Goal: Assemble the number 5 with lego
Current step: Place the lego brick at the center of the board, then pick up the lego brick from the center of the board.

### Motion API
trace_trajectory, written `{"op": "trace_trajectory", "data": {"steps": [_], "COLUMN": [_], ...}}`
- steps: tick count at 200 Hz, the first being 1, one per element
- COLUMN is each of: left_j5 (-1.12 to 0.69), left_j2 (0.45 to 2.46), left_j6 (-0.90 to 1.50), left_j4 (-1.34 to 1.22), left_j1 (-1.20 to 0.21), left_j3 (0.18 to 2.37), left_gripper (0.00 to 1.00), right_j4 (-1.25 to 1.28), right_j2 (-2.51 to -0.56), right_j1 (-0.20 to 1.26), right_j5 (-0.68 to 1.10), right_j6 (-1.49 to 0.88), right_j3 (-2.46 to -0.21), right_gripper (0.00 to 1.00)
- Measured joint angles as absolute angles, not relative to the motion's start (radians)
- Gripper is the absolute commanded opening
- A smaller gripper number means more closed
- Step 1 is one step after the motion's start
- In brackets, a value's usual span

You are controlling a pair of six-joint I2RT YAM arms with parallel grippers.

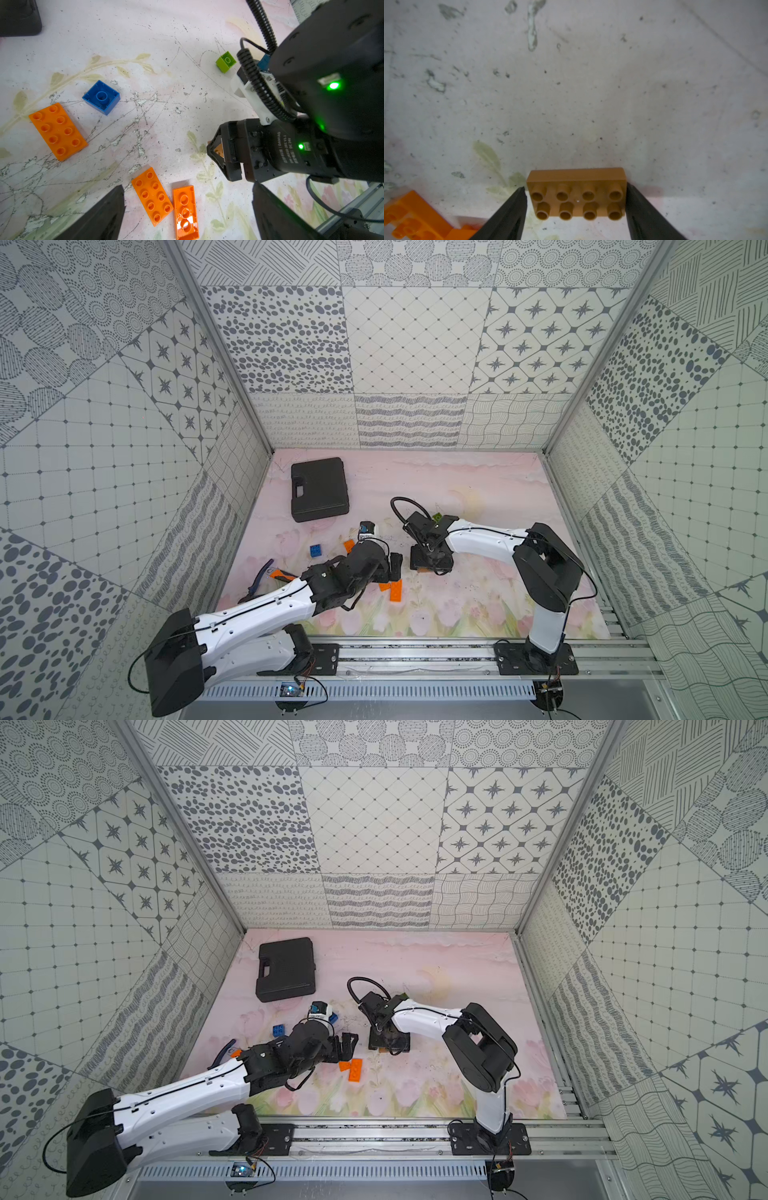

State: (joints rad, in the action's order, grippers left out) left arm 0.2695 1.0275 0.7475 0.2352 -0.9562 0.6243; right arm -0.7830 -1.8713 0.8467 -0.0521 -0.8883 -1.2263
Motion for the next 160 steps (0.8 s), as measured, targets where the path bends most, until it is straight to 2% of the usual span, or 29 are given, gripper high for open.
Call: {"op": "trace_trajectory", "data": {"steps": [38, 66, 106, 133, 160], "left_j5": [0.266, 0.241, 0.159, 0.1, 0.043], "left_j2": [1.043, 1.081, 1.182, 1.289, 1.402], "left_j6": [0.74, 0.722, 0.684, 0.661, 0.643], "left_j4": [0.235, 0.233, 0.22, 0.217, 0.216], "left_j1": [-0.949, -0.941, -0.935, -0.935, -0.935], "left_j3": [0.63, 0.653, 0.727, 0.81, 0.904], "left_gripper": [0.99, 0.99, 0.99, 0.99, 0.99], "right_j4": [-0.804, -0.799, -0.752, -0.741, -0.748], "right_j2": [-1.837, -1.687, -1.496, -1.53, -1.625], "right_j1": [0.839, 0.78, 0.5, 0.313, 0.248], "right_j5": [-0.054, -0.089, -0.113, -0.076, -0.047], "right_j6": [-0.879, -0.838, -0.709, -0.606, -0.52], "right_j3": [-1.227, -1.195, -1.096, -1.091, -1.138], "right_gripper": [0.85, 0.83, 0.71, 0.66, 0.61]}}
